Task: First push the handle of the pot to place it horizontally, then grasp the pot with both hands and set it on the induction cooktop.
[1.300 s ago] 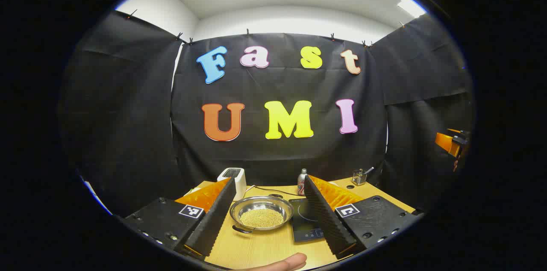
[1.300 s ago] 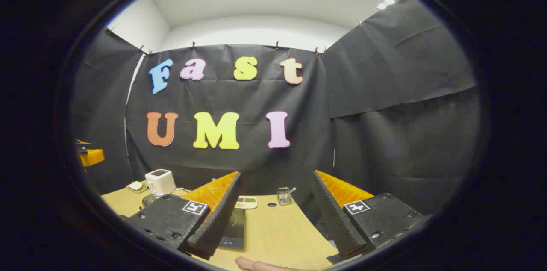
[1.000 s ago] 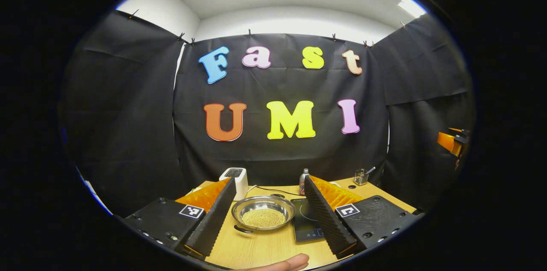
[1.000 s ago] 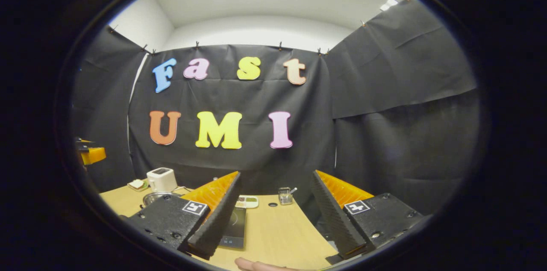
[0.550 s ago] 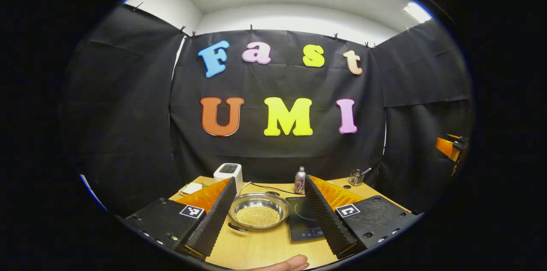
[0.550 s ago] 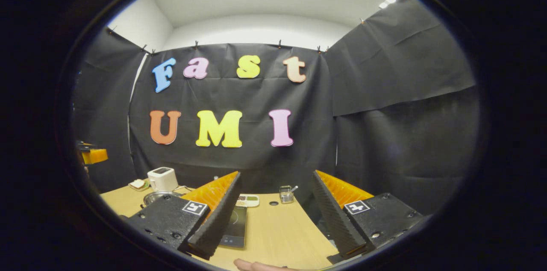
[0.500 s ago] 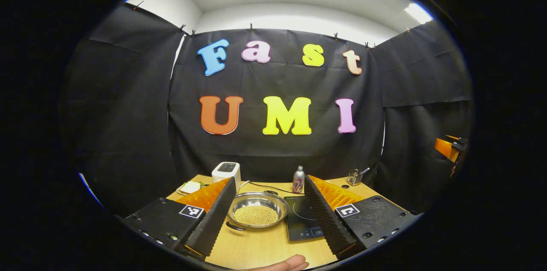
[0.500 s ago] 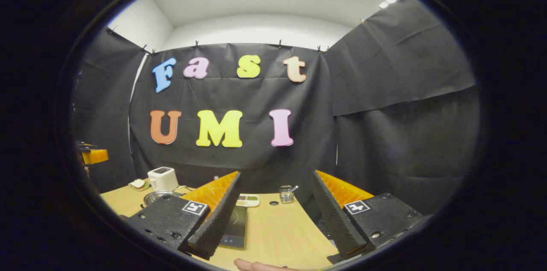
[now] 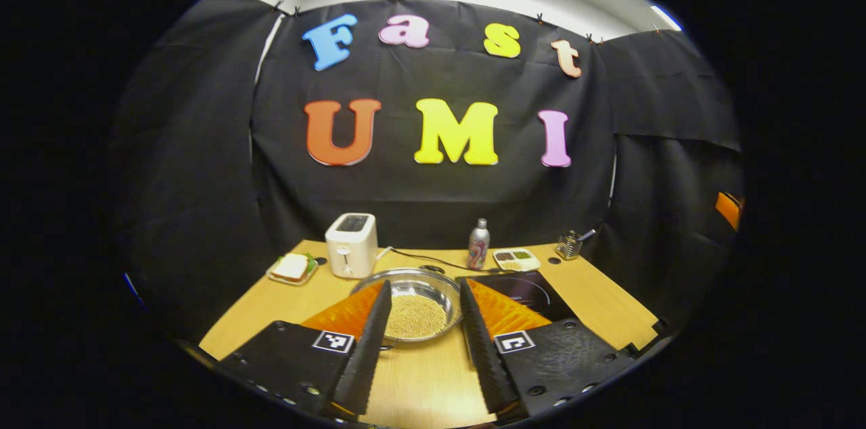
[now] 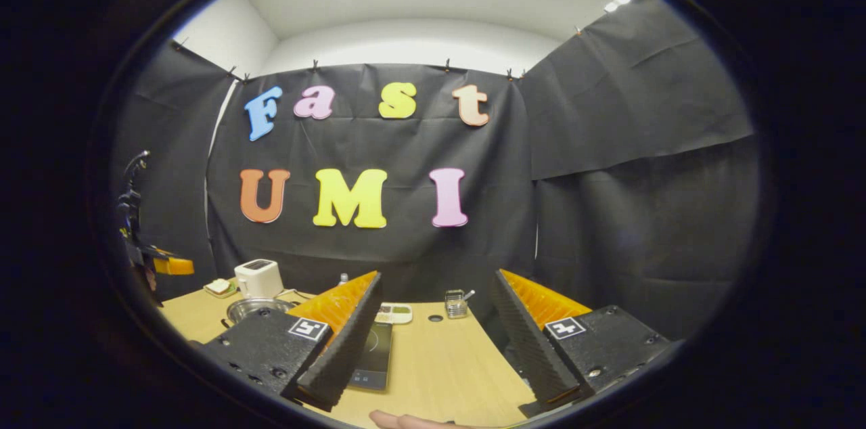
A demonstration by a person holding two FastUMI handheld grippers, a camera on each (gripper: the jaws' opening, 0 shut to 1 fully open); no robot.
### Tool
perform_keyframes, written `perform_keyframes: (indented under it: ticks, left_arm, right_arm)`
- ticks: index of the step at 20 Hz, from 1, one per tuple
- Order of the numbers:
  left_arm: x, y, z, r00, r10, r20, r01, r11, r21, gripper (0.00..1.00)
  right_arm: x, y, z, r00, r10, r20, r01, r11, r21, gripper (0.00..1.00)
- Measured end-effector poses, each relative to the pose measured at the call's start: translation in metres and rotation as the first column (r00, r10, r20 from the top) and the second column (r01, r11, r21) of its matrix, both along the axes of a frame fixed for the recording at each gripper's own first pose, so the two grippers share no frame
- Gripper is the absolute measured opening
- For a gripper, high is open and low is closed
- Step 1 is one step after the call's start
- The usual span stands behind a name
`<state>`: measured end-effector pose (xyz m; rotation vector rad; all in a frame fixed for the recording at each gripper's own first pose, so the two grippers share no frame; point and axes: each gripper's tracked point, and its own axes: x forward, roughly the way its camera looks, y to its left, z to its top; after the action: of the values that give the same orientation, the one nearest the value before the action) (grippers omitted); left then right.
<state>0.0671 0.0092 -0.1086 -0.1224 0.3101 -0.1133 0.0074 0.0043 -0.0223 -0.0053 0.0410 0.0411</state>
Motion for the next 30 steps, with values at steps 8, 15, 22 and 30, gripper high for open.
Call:
perform_keyframes:
  ticks: [8, 15, 22, 30]
  left_arm:
    - [0.043, 0.02, -0.106, 0.948, -0.004, -0.317, -0.009, 0.999, -0.039, 0.0]
    - [0.049, 0.016, -0.183, 0.843, -0.015, -0.538, -0.009, 0.999, -0.041, 0.0]
    - [0.05, 0.009, -0.221, 0.774, 0.014, -0.633, -0.002, 1.0, 0.019, 0.0]
    - [0.051, 0.025, -0.23, 0.768, 0.068, -0.636, -0.025, 0.997, 0.076, 0.1]
  right_arm:
    - [0.016, -0.005, -0.016, 0.999, -0.029, -0.028, 0.028, 0.999, -0.033, 0.98]
    - [0.024, 0.001, -0.03, 0.999, -0.018, -0.042, 0.015, 0.997, -0.073, 0.98]
    - [0.033, 0.009, -0.046, 0.998, -0.003, -0.06, -0.002, 0.996, -0.086, 0.99]
    - [0.051, 0.011, -0.06, 0.997, -0.017, -0.074, 0.012, 0.998, -0.069, 0.98]
